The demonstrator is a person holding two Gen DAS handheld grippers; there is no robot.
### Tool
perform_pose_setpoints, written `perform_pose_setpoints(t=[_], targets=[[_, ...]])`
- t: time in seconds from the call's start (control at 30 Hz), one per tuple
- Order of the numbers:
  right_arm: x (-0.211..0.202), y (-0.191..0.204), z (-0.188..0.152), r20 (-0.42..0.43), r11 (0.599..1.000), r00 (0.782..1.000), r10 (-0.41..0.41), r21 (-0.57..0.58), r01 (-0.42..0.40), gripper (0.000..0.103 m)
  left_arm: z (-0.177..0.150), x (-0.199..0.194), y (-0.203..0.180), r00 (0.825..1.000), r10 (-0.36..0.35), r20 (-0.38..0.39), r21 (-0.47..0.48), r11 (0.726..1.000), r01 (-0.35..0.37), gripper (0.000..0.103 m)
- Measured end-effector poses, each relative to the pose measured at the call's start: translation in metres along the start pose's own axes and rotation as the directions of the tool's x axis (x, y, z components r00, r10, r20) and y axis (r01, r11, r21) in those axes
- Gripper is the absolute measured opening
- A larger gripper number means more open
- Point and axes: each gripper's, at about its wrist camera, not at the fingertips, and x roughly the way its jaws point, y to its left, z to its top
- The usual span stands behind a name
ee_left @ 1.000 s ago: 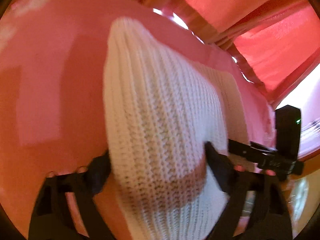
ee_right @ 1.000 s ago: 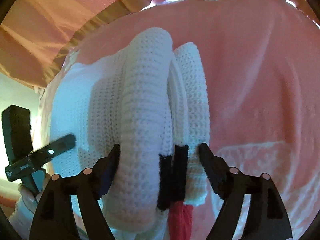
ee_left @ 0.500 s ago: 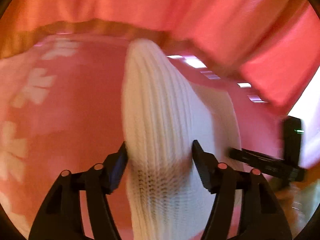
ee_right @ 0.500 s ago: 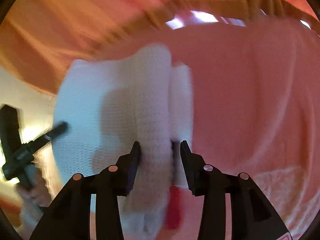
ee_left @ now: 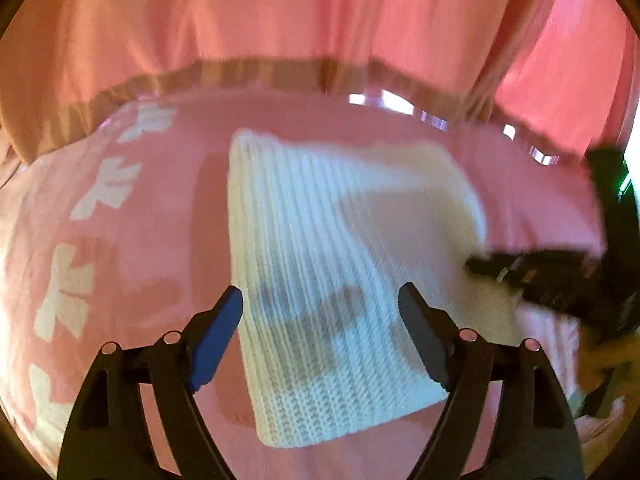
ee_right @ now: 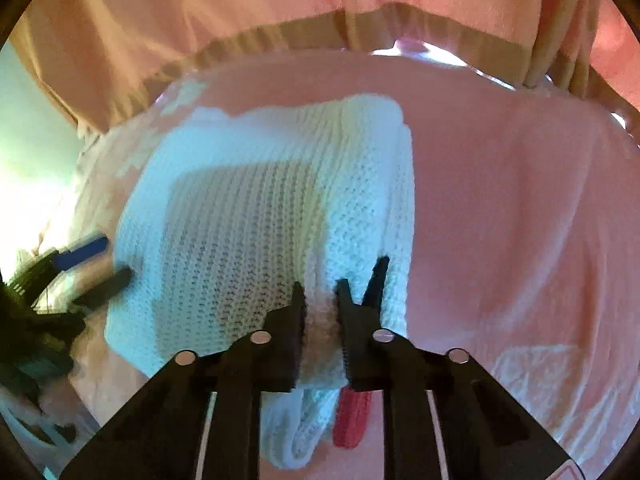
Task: Fold small clothes
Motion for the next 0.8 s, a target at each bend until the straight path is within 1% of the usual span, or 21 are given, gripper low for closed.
perform_pose_setpoints(t=[0.03, 0.07, 0.13, 0.2, 0.23, 0.27, 0.3, 0.37, 0.4, 0.47, 0.53, 0.57, 0.6, 0.63, 0.67, 0.73, 0.77, 0.8], targets=[[-0.011, -0.001, 0.002, 0.022, 1.0, 1.0, 0.021, 0.011, -0.021, 0.012, -0.004, 0.008, -0.001, 0.999, 0.03, -0.012, 0.018, 0.999, -0.03, 0.073], [-0.024, 0.0, 0.004, 0.057, 0.999, 0.998, 0.034, 0.011, -0.034, 0.012, -0.005, 0.011, -0.001, 0.999, 0.046, -0.013, 0.026, 0.999, -0.046, 0.073], [-0.04, -0.003, 0.004, 0.097, 1.0, 0.995, 0.031, -0.001, -0.031, 0.012, -0.009, 0.016, 0.003, 0.998, 0.058, -0.019, 0.031, 0.998, -0.058, 0.075], [-0.023, -0.017, -0.002, 0.03, 1.0, 1.0, -0.006, 0.009, 0.005, 0.013, -0.011, 0.018, 0.005, 0.998, 0.05, -0.026, 0.021, 0.999, -0.049, 0.075], [-0.007, -0.019, -0.004, -0.024, 1.0, 0.999, -0.03, 0.008, 0.03, 0.016, -0.012, 0.02, 0.005, 0.998, 0.052, -0.032, 0.024, 0.998, -0.051, 0.075], [0.007, -0.021, -0.008, -0.048, 0.999, 0.998, -0.044, 0.003, 0.044, 0.019, -0.014, 0.022, 0.006, 0.998, 0.057, -0.034, 0.028, 0.998, -0.056, 0.075], [0.006, -0.019, -0.009, -0.033, 0.999, 0.998, -0.051, 0.005, 0.051, 0.021, -0.015, 0.022, 0.004, 0.997, 0.064, -0.035, 0.033, 0.997, -0.063, 0.075], [-0.011, -0.013, -0.009, 0.0, 0.999, 0.999, -0.05, 0.002, 0.05, 0.021, -0.016, 0.023, 0.003, 0.997, 0.073, -0.038, 0.032, 0.997, -0.072, 0.075], [-0.028, -0.007, -0.011, 0.045, 0.998, 0.997, -0.056, -0.007, 0.056, 0.021, -0.016, 0.022, 0.003, 0.997, 0.073, -0.039, 0.029, 0.997, -0.071, 0.075], [-0.051, 0.005, -0.02, 0.097, 0.997, 0.993, -0.067, -0.027, 0.07, 0.021, -0.017, 0.02, 0.003, 0.997, 0.074, -0.036, 0.019, 0.997, -0.073, 0.075], [-0.059, 0.018, -0.029, 0.109, 0.997, 0.993, -0.051, -0.043, 0.056, 0.021, -0.017, 0.02, 0.002, 0.996, 0.078, -0.035, 0.022, 0.997, -0.077, 0.074], [-0.058, 0.021, -0.034, 0.091, 0.998, 0.995, -0.031, -0.053, 0.036, 0.021, -0.017, 0.02, 0.002, 0.996, 0.079, -0.036, 0.024, 0.997, -0.078, 0.074], [-0.049, 0.026, -0.037, 0.055, 0.997, 0.998, -0.026, -0.066, 0.03, 0.021, -0.017, 0.021, 0.001, 0.996, 0.082, -0.037, 0.025, 0.996, -0.081, 0.074], [-0.038, 0.028, -0.04, 0.021, 0.996, 0.999, -0.039, -0.08, 0.041, 0.02, -0.017, 0.022, 0.0, 0.996, 0.086, -0.039, 0.023, 0.996, -0.085, 0.074], [-0.022, 0.03, -0.042, -0.027, 0.993, 0.997, -0.07, -0.101, 0.066, 0.02, -0.017, 0.022, 0.0, 0.995, 0.087, -0.04, 0.022, 0.996, -0.086, 0.074], [0.009, 0.024, -0.051, -0.121, 0.984, 0.982, -0.143, -0.122, 0.128, 0.019, -0.017, 0.022, -0.002, 0.995, 0.089, -0.043, 0.023, 0.996, -0.088, 0.075], [0.017, 0.019, -0.053, -0.135, 0.987, 0.982, -0.132, -0.112, 0.118, 0.019, -0.017, 0.022, -0.002, 0.995, 0.086, -0.046, 0.026, 0.996, -0.085, 0.075], [0.014, 0.017, -0.053, -0.127, 0.989, 0.985, -0.118, -0.103, 0.105, 0.019, -0.017, 0.021, -0.003, 0.995, 0.086, -0.047, 0.028, 0.996, -0.085, 0.075]])
